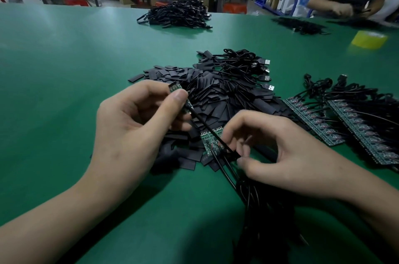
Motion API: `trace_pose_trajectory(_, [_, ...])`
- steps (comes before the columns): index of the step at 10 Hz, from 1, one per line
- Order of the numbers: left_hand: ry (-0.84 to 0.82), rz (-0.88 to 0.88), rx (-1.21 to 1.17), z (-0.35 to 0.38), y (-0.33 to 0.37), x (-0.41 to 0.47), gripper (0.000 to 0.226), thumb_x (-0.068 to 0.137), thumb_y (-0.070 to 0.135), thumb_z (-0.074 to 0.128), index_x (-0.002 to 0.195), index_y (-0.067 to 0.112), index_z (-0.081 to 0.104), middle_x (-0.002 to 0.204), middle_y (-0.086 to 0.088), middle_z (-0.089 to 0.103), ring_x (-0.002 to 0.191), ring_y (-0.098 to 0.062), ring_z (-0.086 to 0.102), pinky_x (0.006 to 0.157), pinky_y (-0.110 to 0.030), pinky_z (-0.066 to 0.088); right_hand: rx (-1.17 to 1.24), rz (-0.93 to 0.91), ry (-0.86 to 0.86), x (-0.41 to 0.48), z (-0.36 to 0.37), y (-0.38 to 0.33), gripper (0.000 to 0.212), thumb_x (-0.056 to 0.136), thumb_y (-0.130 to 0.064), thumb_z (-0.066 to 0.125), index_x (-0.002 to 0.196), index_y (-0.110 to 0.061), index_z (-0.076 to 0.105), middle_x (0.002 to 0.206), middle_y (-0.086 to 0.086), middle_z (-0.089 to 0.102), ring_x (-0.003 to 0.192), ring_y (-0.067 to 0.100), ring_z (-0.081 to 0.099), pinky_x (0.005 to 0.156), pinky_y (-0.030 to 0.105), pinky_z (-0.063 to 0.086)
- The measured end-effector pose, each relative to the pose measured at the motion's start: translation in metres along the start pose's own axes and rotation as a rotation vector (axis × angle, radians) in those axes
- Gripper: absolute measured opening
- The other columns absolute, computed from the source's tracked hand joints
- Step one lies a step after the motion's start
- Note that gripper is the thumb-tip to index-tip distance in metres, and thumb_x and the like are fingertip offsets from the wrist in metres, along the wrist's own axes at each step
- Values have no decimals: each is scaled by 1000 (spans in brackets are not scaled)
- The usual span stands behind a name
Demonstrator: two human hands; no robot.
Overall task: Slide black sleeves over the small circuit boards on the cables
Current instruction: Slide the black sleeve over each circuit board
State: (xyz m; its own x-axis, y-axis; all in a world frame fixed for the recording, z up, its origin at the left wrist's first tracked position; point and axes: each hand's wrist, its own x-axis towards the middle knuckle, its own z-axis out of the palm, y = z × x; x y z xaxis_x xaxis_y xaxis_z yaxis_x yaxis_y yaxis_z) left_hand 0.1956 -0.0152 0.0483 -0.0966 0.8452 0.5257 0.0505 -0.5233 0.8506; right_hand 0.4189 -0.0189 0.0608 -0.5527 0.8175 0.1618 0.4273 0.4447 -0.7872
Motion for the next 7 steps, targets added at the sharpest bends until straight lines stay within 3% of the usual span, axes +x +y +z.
trace_pose_trajectory(1, [6, 5, -11, 1, -1, -1, 18, 89, 19, 68, 86, 0, 67, 75, -13, 71, 59, -10, 72, 60, -16, 56, 157, 29, -12, 1, 1, 3, 47, 76, 10, 59, 111, -22, 63, 94, 1, 63, 86, 30, 60, 75, 38, 54])
trace_pose_trajectory(2, [32, -4, -16, 0, 1, 2, 17, 89, 19, 67, 86, 3, 67, 73, -12, 72, 58, -10, 72, 59, -17, 55, 291, 47, 25, 2, -2, 6, 54, 72, 10, 55, 115, -22, 61, 96, 5, 62, 81, 27, 60, 69, 26, 48])
trace_pose_trajectory(3, [50, -4, -23, -3, 1, 4, 17, 90, 19, 66, 85, 3, 67, 67, -4, 71, 57, -10, 71, 58, -15, 54, 373, 68, 86, 3, -6, 8, 53, 68, 7, 53, 110, -22, 64, 93, 2, 62, 76, 19, 54, 65, 26, 43])
trace_pose_trajectory(5, [62, 73, -21, -2, 2, 2, 18, 93, 23, 67, 87, 6, 67, 69, 2, 72, 58, -12, 71, 61, -19, 55, 162, 55, 126, 4, -9, 8, 40, 67, -13, 59, 103, -30, 65, 92, 0, 65, 82, 31, 62, 72, 24, 50])
trace_pose_trajectory(6, [76, 73, 42, -9, -1, 5, 20, 98, 29, 67, 90, 10, 70, 76, 0, 74, 66, -20, 72, 64, -35, 60, 91, 69, 110, 4, -11, 8, 42, 66, -8, 58, 99, -33, 66, 95, 0, 69, 90, 28, 66, 84, 37, 57])
trace_pose_trajectory(7, [88, 44, 103, -14, -6, 9, 26, 99, 35, 65, 97, 10, 70, 81, -6, 74, 74, -29, 74, 68, -48, 62, 46, 87, 91, 4, -13, 8, 45, 65, -2, 54, 98, -30, 67, 93, -1, 70, 92, 28, 63, 83, 48, 53])
